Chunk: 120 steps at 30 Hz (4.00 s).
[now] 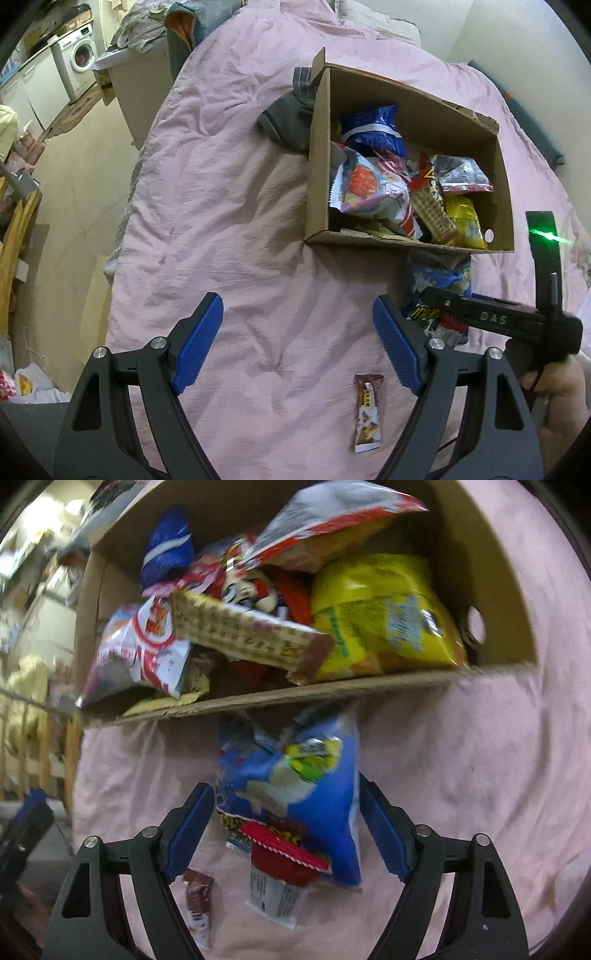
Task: Organize snacks
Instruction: 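Grasp the blue-white cartoon bag on the bed with the right tool, then lift the blue-white bag with the right tool while the left tool grasps the brown chocolate bar, then carry the blue-white bag over the box with the right tool while the left tool lifts the chocolate bar, then lower both items into the box and open both tools to release them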
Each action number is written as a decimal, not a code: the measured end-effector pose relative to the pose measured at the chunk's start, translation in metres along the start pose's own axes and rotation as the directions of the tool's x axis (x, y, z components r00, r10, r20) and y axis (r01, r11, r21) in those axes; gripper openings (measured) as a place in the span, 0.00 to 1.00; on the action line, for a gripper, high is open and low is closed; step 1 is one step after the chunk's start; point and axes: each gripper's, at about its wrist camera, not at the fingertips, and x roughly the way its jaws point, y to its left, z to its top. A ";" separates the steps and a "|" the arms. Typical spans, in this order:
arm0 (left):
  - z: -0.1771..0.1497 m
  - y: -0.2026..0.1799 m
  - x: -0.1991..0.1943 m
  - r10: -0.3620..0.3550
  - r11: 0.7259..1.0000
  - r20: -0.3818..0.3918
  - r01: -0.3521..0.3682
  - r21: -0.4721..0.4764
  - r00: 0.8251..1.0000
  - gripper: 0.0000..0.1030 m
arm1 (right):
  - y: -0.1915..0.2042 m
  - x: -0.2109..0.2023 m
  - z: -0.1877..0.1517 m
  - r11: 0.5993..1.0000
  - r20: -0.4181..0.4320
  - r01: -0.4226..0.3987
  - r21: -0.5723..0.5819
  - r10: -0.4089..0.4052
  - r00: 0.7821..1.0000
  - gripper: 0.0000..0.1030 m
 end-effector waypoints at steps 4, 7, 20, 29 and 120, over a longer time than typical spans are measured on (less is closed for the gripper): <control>-0.001 0.009 0.001 0.002 1.000 -0.008 -0.002 -0.024 1.000 0.78 | 0.007 -0.005 -0.006 0.998 0.022 0.017 -0.058 -0.016 1.000 0.47; 0.000 0.013 0.004 -0.006 0.999 -0.023 0.005 -0.053 1.000 0.78 | 0.010 -0.014 -0.014 0.997 0.025 -0.023 -0.075 0.025 0.999 0.41; -0.006 -0.011 0.011 -0.016 1.000 -0.047 0.015 -0.010 0.999 0.78 | -0.008 -0.080 -0.042 0.957 0.208 -0.260 -0.129 0.283 0.936 0.40; -0.025 -0.022 0.029 -0.008 1.000 -0.109 0.009 0.004 0.994 0.78 | -0.052 -0.133 -0.048 0.961 0.434 -0.275 -0.040 0.264 0.861 0.40; 0.140 -0.083 0.084 -0.078 0.994 0.031 0.075 0.078 0.996 0.15 | -0.002 -0.035 0.130 0.977 0.270 -0.171 -0.124 0.199 0.942 0.42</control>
